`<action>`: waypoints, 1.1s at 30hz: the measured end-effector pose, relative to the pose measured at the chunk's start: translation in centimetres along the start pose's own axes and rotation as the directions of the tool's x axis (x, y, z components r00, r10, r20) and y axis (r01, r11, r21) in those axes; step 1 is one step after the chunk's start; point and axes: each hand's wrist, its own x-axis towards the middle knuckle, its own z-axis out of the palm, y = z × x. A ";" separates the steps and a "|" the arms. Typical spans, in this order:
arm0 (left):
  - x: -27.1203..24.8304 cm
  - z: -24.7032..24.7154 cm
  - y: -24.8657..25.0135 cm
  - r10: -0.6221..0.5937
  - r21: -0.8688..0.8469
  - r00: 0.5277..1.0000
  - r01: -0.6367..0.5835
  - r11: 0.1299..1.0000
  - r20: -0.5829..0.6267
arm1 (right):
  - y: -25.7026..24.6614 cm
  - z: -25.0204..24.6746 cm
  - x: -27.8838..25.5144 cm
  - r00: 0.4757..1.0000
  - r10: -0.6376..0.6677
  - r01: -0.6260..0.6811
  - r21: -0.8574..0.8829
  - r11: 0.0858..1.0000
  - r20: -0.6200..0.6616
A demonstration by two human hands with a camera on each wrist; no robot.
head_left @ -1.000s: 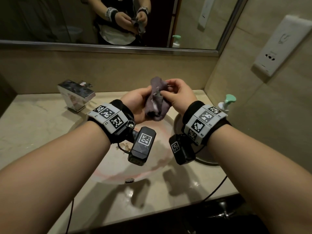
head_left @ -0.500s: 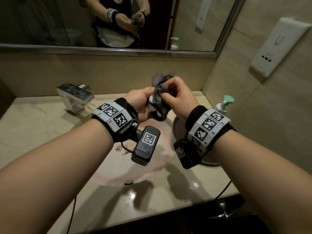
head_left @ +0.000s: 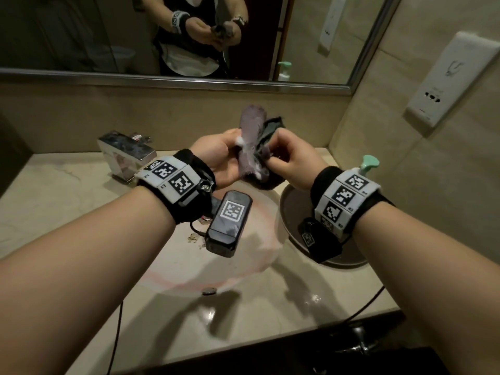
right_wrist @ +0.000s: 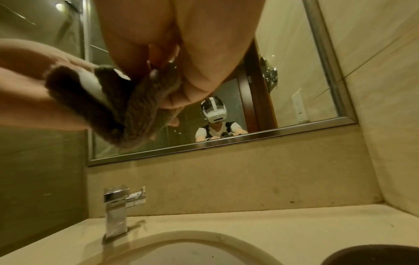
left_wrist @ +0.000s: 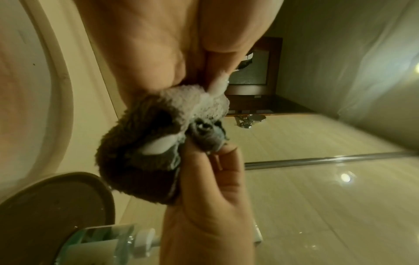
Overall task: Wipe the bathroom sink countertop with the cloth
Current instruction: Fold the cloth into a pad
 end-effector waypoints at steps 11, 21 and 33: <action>-0.3 -0.5 -0.7 -0.018 0.197 1.000 0.017 0.980 0.004 | -2.0 -0.6 2.0 0.998 -0.025 0.014 -0.181 0.983 -0.058; -1.2 -0.4 1.6 0.094 0.175 0.993 -0.079 0.981 -0.076 | -1.8 1.0 1.0 1.000 0.025 -0.026 -0.071 0.997 -0.009; -2.6 -0.5 0.7 0.068 0.249 0.994 -0.043 0.967 -0.089 | -3.7 0.5 3.5 0.988 -0.019 0.021 0.008 1.000 -0.152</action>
